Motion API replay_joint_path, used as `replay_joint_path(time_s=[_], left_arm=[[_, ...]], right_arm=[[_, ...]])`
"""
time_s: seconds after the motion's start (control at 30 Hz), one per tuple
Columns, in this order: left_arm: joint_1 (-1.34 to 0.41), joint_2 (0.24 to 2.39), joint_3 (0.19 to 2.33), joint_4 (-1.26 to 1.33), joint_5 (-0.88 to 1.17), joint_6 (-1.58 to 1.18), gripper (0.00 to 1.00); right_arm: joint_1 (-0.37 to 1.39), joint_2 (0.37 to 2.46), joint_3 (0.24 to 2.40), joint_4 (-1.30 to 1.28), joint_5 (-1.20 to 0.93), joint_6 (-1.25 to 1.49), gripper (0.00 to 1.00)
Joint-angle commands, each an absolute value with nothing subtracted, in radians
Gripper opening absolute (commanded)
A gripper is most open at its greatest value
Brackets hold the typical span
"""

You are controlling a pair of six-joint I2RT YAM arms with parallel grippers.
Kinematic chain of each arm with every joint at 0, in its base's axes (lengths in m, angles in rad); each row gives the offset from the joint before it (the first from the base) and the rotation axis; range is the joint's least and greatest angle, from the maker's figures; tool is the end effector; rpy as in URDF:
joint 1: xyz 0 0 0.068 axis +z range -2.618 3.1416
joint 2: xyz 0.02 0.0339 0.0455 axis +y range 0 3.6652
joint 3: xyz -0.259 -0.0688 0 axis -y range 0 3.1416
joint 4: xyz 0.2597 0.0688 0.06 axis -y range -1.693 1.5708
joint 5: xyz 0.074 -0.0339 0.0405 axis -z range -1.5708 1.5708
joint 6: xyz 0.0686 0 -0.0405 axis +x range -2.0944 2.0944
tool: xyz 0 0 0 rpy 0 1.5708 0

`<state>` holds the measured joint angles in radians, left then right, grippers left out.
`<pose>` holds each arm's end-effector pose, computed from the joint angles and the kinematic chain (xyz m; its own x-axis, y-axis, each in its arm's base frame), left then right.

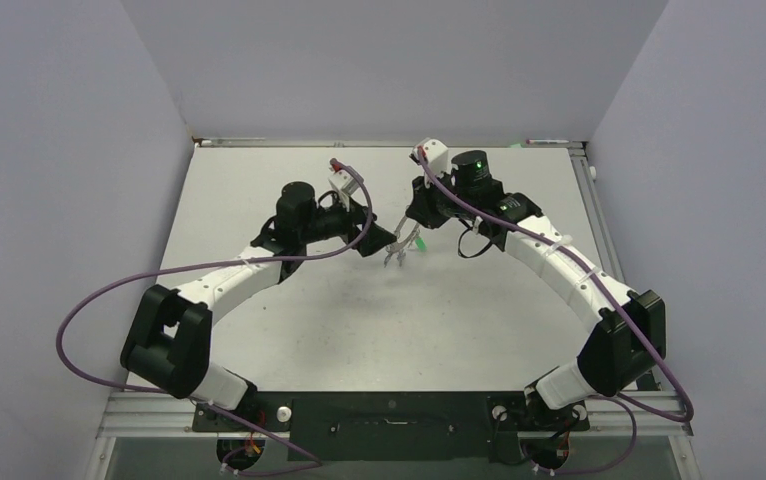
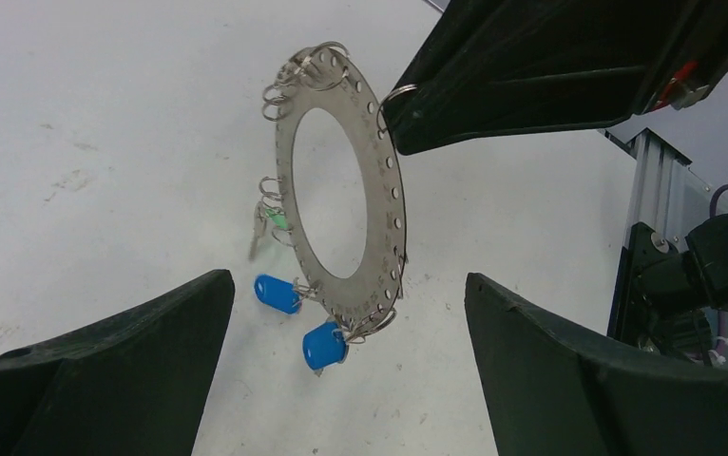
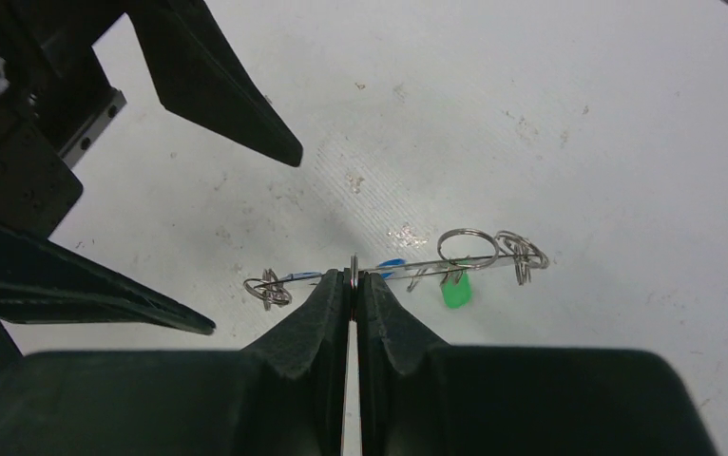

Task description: Remove the keys from the keyring

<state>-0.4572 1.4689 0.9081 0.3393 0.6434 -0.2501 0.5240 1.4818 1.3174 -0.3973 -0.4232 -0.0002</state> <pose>0.3149 -0.2008 0.2555 -0.4084 -0.0198 -0.9126 0.8022 0.4692 -0.3692 0.3137 0.2138 0.3154 -0.4610 -0.2666 -0.8464 -0.7572 0.6155 0.2186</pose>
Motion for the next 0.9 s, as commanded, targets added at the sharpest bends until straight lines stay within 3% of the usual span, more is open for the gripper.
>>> replay_joint_path(time_s=[0.0,0.23,0.7,0.77,0.8,0.87], left_arm=[[-0.495,1.504,0.971,0.366,0.606,-0.206,0.88],[-0.537,1.545,1.022,0.311,0.52,-0.175,0.8],[-0.522,1.536,1.058,0.212,0.597,-0.234,0.05],[-0.507,1.536,1.064,0.22,0.62,-0.273,0.0],[-0.498,1.534,1.063,0.229,0.635,-0.296,0.0],[-0.478,1.53,1.064,0.261,0.675,-0.338,0.0]], right_arm=[[0.543,1.488,1.374,-0.333,-0.413,0.042,0.05],[0.563,1.502,1.397,-0.334,-0.439,0.058,0.05],[0.557,1.505,1.447,-0.357,-0.487,0.058,0.05],[0.546,1.501,1.455,-0.36,-0.508,0.059,0.15],[0.536,1.498,1.458,-0.359,-0.525,0.062,0.27],[0.505,1.49,1.463,-0.355,-0.578,0.065,0.59]])
